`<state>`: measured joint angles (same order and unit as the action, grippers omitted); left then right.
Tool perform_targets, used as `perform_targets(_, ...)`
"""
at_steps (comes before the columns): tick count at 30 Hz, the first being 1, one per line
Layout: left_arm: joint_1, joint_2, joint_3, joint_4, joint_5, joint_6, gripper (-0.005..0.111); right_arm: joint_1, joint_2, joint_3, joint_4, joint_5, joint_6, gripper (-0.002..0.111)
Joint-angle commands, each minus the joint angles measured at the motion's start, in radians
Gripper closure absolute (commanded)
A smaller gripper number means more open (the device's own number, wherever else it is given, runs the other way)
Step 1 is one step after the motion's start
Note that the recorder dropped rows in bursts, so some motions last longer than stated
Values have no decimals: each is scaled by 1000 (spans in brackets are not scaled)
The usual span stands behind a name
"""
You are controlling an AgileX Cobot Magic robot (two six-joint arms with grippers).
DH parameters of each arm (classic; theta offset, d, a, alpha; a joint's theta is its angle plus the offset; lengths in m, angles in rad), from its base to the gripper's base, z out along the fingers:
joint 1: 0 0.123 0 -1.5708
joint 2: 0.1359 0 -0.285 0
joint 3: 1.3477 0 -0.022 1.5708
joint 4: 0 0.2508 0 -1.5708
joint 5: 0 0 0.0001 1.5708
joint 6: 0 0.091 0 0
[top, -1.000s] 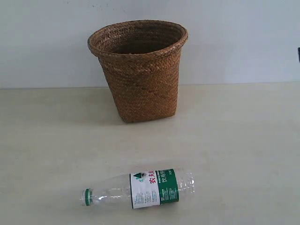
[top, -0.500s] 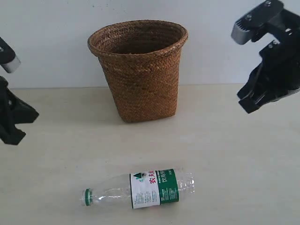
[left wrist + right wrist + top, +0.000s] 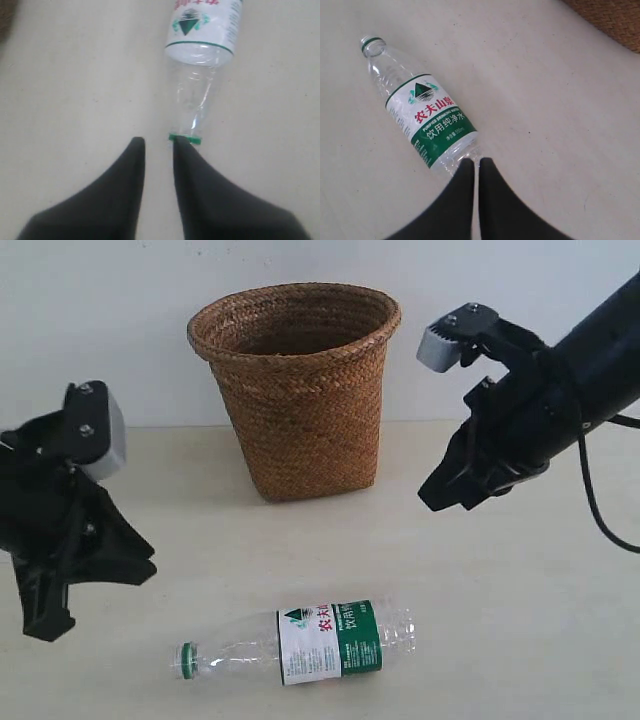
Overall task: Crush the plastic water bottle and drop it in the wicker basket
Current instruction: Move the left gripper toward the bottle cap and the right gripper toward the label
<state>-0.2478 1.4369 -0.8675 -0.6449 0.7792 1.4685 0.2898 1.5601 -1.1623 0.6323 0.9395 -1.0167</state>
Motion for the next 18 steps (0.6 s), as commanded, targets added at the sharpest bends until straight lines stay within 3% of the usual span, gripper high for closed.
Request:
perform_targets(1,-65,40,-6,40,10,20,63,1,34,-6,12,6,-14,108)
perform_targets(6,-91,100,-4,40,7,20,38,1,56,-6,14,2,-16,108)
perform_targets(11,-135,169,-4,91,-43,15,37,1,69,-6,20,2,-16,108)
perform_targets(18,-145,248,-4,89,-94,20,38,1,69,-6,20,-4,-16,108)
